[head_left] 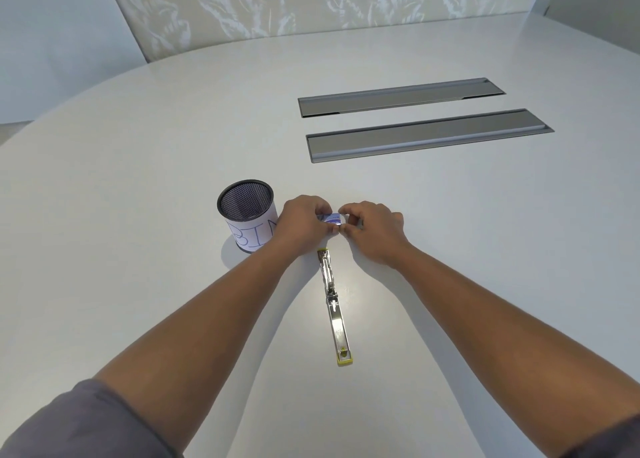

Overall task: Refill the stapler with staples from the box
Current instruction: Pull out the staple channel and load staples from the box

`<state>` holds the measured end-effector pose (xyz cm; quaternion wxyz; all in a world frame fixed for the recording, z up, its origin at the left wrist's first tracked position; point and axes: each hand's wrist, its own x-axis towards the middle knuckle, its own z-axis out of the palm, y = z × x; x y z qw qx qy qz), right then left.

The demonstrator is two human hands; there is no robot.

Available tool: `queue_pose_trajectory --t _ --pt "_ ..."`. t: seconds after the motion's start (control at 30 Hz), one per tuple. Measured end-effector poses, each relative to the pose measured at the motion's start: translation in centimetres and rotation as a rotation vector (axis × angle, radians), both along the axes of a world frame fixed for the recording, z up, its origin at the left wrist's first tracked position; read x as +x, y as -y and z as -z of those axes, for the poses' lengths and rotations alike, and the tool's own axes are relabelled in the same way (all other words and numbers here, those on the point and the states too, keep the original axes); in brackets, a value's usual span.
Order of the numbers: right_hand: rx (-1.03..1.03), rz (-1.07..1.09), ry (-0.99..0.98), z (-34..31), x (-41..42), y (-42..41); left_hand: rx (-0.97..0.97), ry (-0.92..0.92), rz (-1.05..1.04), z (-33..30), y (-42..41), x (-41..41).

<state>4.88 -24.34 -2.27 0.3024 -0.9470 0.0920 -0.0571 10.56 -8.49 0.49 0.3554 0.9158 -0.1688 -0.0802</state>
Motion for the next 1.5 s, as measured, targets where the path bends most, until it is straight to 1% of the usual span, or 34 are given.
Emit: queue_pose_trajectory --t 0.27,0.4,0.6,0.73,0.87,1.07,1.2,1.4,1.5 --pt "0.090 -0.002 -0.020 -1.0 -0.3 0.4 -0.040 0.003 -0.010 0.2 -0.1 0.0" --pt "0.199 -0.008 0.012 -1.4 -0.8 0.5 -0.045 -0.009 -0.009 0.2 -0.2 0.1" --pt "0.281 0.034 0.061 -1.2 -0.8 0.5 -0.033 -0.020 -0.020 0.3 -0.2 0.2" --pt "0.236 0.078 0.083 -1.3 -0.9 0.2 -0.042 -0.033 -0.030 0.3 -0.2 0.2" --pt "0.188 0.129 0.039 -2.0 -0.7 -0.3 -0.048 -0.040 -0.035 0.4 -0.2 0.1" --pt "0.222 0.239 -0.068 -2.7 0.3 -0.9 -0.035 -0.044 -0.015 0.2 -0.3 0.1" --pt "0.222 0.302 -0.098 -3.0 0.9 -1.4 -0.039 -0.046 -0.014 0.1 -0.4 0.0" --pt "0.340 0.315 -0.027 -3.1 0.4 -1.6 -0.037 -0.035 -0.016 0.2 -0.4 0.0" --pt "0.323 0.252 0.028 -2.9 -0.4 -1.3 -0.034 -0.037 -0.015 0.2 -0.3 0.1"
